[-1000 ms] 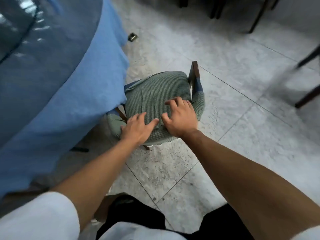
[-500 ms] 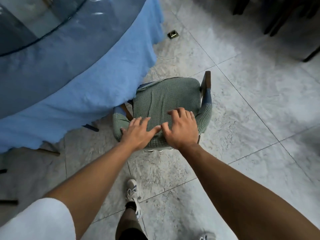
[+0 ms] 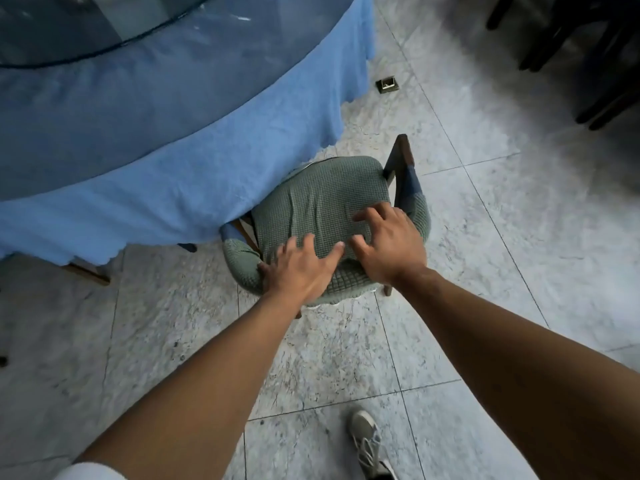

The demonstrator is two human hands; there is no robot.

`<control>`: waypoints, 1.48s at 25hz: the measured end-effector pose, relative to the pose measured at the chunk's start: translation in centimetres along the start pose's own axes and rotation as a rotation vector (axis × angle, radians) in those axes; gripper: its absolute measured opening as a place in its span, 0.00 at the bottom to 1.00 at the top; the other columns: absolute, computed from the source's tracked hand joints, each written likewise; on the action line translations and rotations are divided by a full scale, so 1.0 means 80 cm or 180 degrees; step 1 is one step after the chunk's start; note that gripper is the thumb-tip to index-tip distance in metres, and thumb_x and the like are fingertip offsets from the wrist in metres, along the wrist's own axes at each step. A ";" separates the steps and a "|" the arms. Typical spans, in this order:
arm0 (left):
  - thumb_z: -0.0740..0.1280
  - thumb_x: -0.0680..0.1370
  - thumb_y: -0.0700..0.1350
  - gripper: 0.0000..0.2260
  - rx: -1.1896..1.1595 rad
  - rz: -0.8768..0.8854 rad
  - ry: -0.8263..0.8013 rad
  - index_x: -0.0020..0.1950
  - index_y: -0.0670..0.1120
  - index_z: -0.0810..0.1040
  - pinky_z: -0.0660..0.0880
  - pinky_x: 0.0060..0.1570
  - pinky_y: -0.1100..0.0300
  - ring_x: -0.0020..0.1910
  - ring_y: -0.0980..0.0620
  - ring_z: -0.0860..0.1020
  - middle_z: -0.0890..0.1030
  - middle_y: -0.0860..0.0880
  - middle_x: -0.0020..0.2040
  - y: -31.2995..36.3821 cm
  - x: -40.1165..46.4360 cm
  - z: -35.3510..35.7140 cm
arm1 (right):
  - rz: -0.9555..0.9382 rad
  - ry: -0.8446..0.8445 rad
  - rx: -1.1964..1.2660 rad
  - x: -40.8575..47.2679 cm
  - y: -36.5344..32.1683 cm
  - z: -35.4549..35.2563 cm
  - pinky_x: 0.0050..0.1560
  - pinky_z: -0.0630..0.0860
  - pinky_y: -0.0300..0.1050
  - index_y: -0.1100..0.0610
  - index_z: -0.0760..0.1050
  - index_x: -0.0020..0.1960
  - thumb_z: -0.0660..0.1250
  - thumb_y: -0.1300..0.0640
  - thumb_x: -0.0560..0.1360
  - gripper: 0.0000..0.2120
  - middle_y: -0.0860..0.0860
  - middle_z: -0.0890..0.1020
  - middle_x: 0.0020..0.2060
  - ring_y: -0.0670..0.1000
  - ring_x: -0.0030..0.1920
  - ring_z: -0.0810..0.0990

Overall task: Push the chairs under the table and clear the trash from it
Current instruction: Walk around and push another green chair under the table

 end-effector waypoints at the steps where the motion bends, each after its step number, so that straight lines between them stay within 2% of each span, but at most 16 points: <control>1: 0.46 0.76 0.76 0.40 -0.0081 -0.0027 0.0038 0.81 0.54 0.59 0.54 0.73 0.29 0.79 0.41 0.59 0.60 0.45 0.82 0.006 0.006 -0.003 | -0.0038 -0.0033 -0.0003 0.012 0.005 0.000 0.67 0.69 0.51 0.49 0.76 0.64 0.58 0.40 0.75 0.23 0.50 0.77 0.61 0.54 0.62 0.74; 5: 0.47 0.77 0.74 0.39 -0.0268 -0.0148 0.0331 0.80 0.52 0.61 0.55 0.74 0.32 0.79 0.42 0.61 0.62 0.45 0.81 0.029 0.028 -0.018 | -0.0238 -0.0239 -0.0149 0.059 0.017 -0.004 0.66 0.70 0.51 0.49 0.77 0.64 0.55 0.39 0.74 0.25 0.50 0.77 0.60 0.54 0.62 0.74; 10: 0.46 0.75 0.75 0.41 -0.0367 -0.0453 0.0531 0.79 0.51 0.63 0.57 0.74 0.34 0.78 0.41 0.63 0.66 0.44 0.79 0.048 0.059 -0.030 | -0.0491 -0.0534 -0.0229 0.115 0.029 -0.006 0.62 0.72 0.52 0.48 0.76 0.65 0.56 0.40 0.75 0.23 0.49 0.76 0.62 0.53 0.63 0.74; 16: 0.47 0.74 0.76 0.42 -0.0541 -0.0694 0.0383 0.80 0.51 0.62 0.55 0.73 0.30 0.78 0.41 0.62 0.65 0.44 0.79 0.072 0.080 -0.030 | -0.0647 -0.0649 -0.0163 0.152 0.042 -0.017 0.60 0.74 0.51 0.49 0.77 0.64 0.52 0.37 0.73 0.28 0.49 0.76 0.59 0.53 0.60 0.74; 20: 0.46 0.72 0.77 0.44 -0.0600 -0.0893 0.0275 0.79 0.50 0.63 0.60 0.70 0.29 0.76 0.39 0.63 0.65 0.42 0.78 0.088 0.092 -0.025 | -0.0805 -0.0671 -0.0109 0.172 0.055 -0.024 0.58 0.75 0.51 0.50 0.77 0.64 0.53 0.39 0.73 0.27 0.49 0.77 0.58 0.53 0.60 0.75; 25: 0.48 0.74 0.76 0.43 -0.0709 -0.1224 0.0303 0.78 0.49 0.64 0.60 0.70 0.29 0.75 0.39 0.64 0.66 0.41 0.78 0.123 0.104 -0.024 | -0.1054 -0.0746 -0.0149 0.207 0.079 -0.037 0.59 0.75 0.51 0.50 0.77 0.64 0.55 0.41 0.73 0.26 0.49 0.77 0.58 0.53 0.60 0.75; 33: 0.50 0.74 0.75 0.40 -0.1030 -0.1831 0.0498 0.76 0.50 0.65 0.68 0.66 0.34 0.70 0.41 0.70 0.70 0.43 0.73 0.212 0.125 -0.022 | -0.1570 -0.1119 -0.0097 0.273 0.134 -0.061 0.58 0.75 0.51 0.52 0.77 0.64 0.56 0.41 0.72 0.26 0.52 0.78 0.57 0.57 0.59 0.76; 37: 0.54 0.77 0.72 0.36 -0.1301 -0.1739 0.0896 0.76 0.50 0.66 0.69 0.67 0.41 0.71 0.43 0.70 0.70 0.45 0.74 0.224 0.121 -0.028 | -0.1602 -0.1316 -0.0024 0.280 0.141 -0.060 0.61 0.73 0.52 0.52 0.77 0.64 0.55 0.40 0.74 0.27 0.53 0.78 0.59 0.57 0.61 0.76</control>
Point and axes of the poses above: each hand's wrist, its own x-axis towards the middle knuckle, its own z-axis out of the palm, y = z × x, the point moved 9 cm from there along x, towards the middle knuckle
